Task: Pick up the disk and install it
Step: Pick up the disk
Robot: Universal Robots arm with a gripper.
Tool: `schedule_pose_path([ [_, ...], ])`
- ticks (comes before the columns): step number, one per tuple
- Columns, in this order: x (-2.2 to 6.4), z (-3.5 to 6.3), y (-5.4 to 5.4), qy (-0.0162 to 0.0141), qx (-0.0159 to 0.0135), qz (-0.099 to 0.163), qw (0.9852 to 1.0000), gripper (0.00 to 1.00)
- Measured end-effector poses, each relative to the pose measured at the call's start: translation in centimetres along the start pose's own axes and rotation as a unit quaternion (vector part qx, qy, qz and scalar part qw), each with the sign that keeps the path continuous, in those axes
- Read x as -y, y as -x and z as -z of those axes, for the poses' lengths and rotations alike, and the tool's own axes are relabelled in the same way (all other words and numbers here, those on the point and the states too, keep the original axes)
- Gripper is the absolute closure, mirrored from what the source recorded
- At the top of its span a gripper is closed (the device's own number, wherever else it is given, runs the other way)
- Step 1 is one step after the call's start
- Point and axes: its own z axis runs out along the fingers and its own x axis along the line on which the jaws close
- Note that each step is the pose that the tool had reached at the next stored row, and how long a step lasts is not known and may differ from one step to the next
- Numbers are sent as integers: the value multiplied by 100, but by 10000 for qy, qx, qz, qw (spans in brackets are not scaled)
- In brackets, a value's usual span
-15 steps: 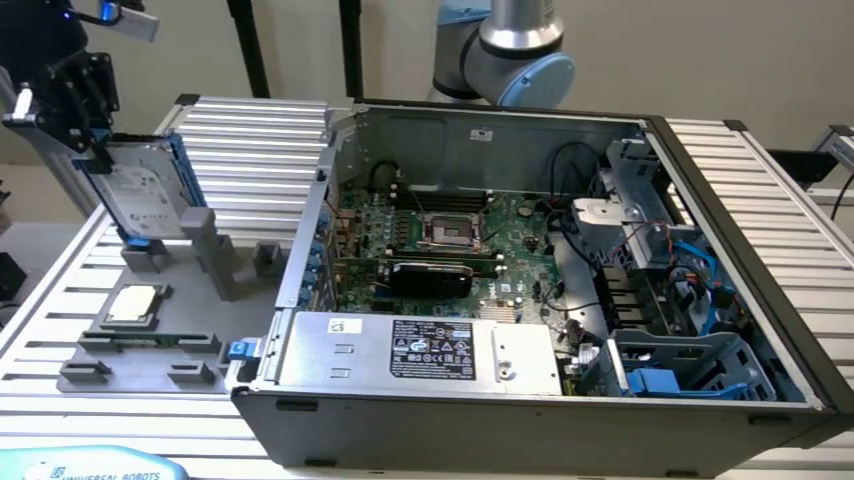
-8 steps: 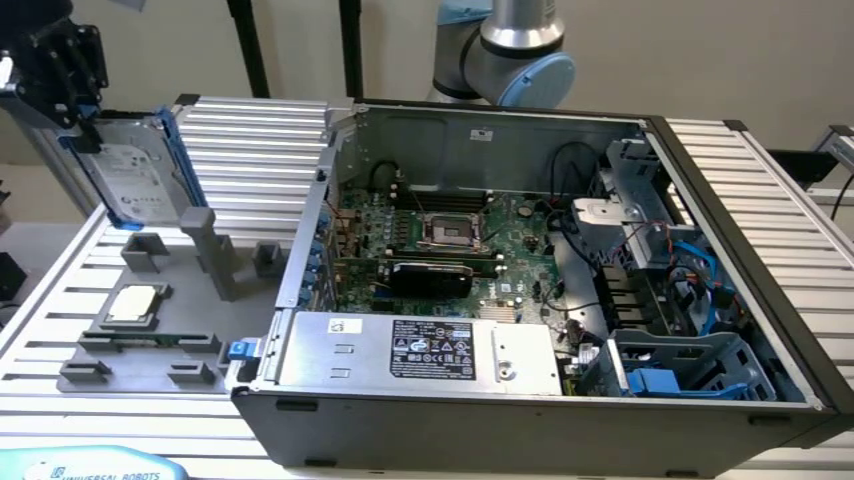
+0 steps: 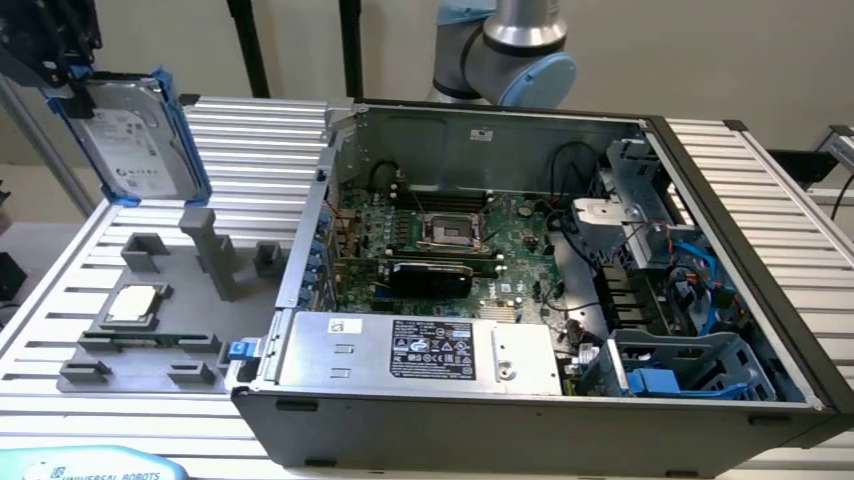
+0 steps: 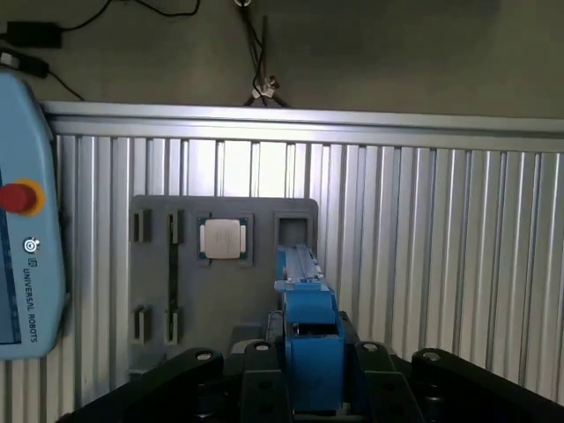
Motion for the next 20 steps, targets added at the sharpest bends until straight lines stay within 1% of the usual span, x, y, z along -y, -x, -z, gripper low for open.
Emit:
schedule_pose_path([
  [3,130,139,-2,0,1,0,10000,67],
  [10,442,461,-11,3,21,1,10000,67],
  [20,890,924,-63,23,45,0,10000,67],
])
